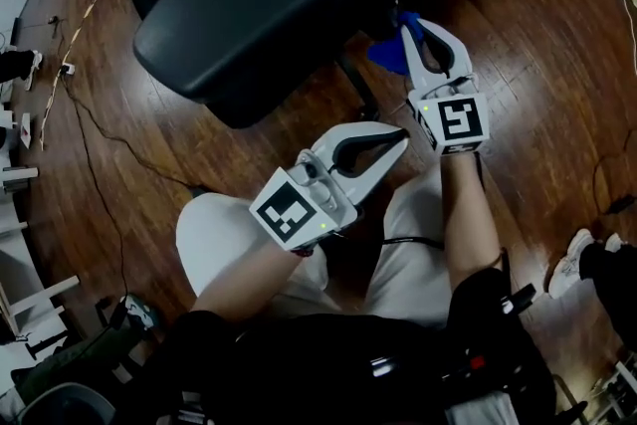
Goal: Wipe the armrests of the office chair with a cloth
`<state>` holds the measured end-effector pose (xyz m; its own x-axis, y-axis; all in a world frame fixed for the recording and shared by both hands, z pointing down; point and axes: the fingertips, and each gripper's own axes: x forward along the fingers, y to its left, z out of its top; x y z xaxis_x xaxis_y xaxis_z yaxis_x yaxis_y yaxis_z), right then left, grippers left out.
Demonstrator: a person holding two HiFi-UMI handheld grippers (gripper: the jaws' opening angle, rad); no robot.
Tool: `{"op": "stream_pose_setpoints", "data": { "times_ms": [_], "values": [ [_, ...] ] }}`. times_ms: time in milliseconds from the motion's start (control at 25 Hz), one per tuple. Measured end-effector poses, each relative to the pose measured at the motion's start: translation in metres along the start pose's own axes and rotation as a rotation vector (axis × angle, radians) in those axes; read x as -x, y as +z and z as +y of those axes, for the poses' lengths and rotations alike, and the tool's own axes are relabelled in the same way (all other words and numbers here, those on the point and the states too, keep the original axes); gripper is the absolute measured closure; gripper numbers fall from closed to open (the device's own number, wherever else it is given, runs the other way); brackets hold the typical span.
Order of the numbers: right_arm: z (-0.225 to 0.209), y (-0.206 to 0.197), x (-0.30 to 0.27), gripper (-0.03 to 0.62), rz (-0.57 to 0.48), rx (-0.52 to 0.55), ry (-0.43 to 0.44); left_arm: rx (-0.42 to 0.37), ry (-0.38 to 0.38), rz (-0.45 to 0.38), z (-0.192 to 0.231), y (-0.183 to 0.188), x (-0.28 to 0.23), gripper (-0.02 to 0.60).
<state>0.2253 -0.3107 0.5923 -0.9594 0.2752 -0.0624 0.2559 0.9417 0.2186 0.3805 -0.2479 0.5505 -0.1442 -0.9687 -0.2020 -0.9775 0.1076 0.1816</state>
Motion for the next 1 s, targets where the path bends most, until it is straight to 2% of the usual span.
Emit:
{"op": "stream_pose_setpoints", "data": {
  "times_ms": [120,200,320,480,520,640,760,840,1000],
  "values": [
    [0.013,0.037,0.009,0.567,-0.069,0.009,0.01,-0.097,-0.004,-0.002,-0.009,0.004,-0.007,0.577],
    [0.019,0.065,0.018,0.56,-0.129,-0.006,0.006,-0.109,-0.028,-0.002,-0.017,0.004,-0.008,0.577],
    [0.029,0.112,0.024,0.56,-0.208,0.022,0.034,-0.117,-0.106,-0.084,-0.03,0.027,-0.003,0.575],
    [0.059,0.143,0.016,0.559,-0.181,0.178,0.134,-0.232,-0.27,-0.069,-0.056,0.06,0.028,0.577],
    [0.066,0.148,0.017,0.559,-0.182,0.208,0.167,-0.254,-0.29,-0.072,-0.06,0.068,0.037,0.577],
    [0.077,0.186,0.023,0.559,-0.269,0.279,0.254,-0.28,-0.279,-0.091,-0.055,0.082,0.044,0.577],
    [0.084,0.224,0.01,0.559,-0.325,0.399,0.274,-0.287,-0.258,-0.116,-0.047,0.095,0.045,0.577],
    [0.088,0.233,0.0,0.559,-0.335,0.445,0.3,-0.301,-0.238,-0.124,-0.043,0.101,0.046,0.577],
    [0.082,0.211,0.0,0.56,-0.352,0.382,0.326,-0.306,-0.203,-0.154,-0.039,0.108,0.045,0.577]
  ]
}}
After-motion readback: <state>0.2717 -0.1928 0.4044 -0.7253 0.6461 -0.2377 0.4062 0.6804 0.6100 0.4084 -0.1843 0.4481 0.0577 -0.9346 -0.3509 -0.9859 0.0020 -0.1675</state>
